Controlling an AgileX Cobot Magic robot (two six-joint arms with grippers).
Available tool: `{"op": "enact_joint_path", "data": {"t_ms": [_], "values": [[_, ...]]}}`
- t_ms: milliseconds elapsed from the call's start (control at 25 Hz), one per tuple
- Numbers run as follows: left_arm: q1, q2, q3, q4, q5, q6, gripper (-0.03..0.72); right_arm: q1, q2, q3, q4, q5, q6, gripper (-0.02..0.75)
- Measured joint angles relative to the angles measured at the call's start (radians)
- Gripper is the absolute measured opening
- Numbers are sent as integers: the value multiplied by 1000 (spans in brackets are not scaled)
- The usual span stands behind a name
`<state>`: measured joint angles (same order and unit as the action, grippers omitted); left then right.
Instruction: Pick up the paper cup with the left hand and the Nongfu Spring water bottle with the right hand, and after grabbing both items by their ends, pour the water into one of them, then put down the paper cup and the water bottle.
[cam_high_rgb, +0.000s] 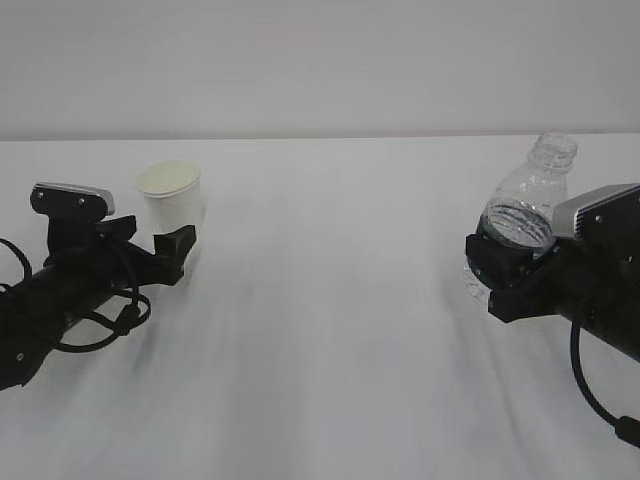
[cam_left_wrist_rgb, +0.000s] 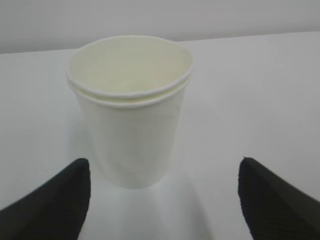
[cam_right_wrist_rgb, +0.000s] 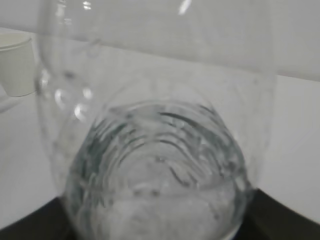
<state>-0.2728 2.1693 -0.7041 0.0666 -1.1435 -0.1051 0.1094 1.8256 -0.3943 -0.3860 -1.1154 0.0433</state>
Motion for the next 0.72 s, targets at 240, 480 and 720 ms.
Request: {"op": "enact_joint_path", "data": {"t_ms": [240,480,720], "values": [[0,38,-51,-4,0,0,690,0,0,0,0,0,0,419],[0,94,-113,-5,0,0,690,0,0,0,0,0,0,419],[0,133,-176,-24,0,0,690,0,0,0,0,0,0,419]]}}
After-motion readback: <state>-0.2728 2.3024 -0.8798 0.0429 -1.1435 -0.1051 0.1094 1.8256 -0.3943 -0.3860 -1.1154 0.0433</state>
